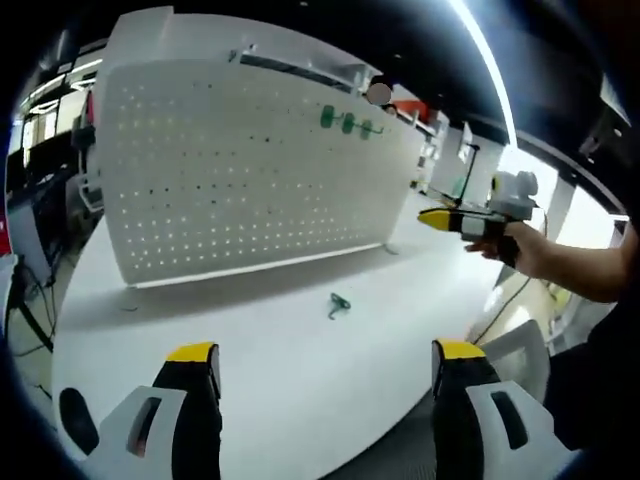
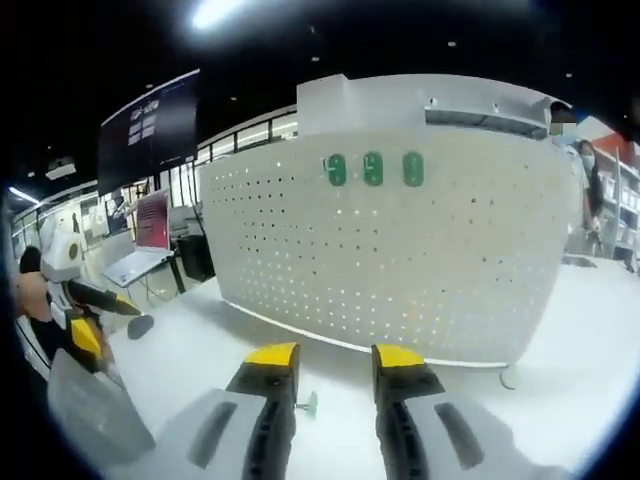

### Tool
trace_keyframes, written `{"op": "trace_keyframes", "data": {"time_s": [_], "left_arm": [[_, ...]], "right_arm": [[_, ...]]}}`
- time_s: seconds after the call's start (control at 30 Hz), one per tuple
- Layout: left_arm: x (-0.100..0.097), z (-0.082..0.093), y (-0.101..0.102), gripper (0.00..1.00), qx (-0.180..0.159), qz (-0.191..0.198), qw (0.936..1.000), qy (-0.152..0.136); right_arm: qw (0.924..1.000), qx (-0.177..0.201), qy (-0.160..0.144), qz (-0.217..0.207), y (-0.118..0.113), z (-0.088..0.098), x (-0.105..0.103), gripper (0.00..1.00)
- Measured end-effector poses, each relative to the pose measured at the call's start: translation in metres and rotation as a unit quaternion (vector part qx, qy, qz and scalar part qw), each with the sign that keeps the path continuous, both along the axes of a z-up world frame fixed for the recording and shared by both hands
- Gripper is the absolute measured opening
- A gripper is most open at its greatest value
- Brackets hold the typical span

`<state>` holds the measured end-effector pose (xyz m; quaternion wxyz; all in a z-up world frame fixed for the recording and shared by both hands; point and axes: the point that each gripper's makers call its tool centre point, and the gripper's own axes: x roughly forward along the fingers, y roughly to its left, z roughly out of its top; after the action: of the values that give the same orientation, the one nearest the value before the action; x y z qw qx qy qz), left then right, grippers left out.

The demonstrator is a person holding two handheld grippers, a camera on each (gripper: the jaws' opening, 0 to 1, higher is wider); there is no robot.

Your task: Insert the hook assembly into the mounting plate slot until the hook locks in place.

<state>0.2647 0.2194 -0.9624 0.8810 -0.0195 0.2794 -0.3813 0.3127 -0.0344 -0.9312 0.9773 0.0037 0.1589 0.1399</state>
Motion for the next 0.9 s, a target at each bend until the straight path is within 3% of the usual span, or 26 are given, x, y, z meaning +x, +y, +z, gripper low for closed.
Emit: {"op": "trace_keyframes", "data": {"time_s": [0.2,0.5,0.9], "left_arm": [[-0.002,0.002,-0.002,0.88,-0.002,-0.003,1.0,-0.005],[-0.008,-0.008,-0.005,0.88,0.001,-0.004,1.0,0.006],[-0.016,-0.018,-0.022,0.88,0.014,-0.041,0.999,0.011]], "right_arm": [[0.9999,0.011,0.009,0.005,0.006,-0.007,-0.015,0.27],[0.9985,0.02,0.049,0.017,0.02,-0.033,-0.041,0.28],[0.995,0.029,0.089,0.036,0.036,-0.057,-0.077,0.28]]}}
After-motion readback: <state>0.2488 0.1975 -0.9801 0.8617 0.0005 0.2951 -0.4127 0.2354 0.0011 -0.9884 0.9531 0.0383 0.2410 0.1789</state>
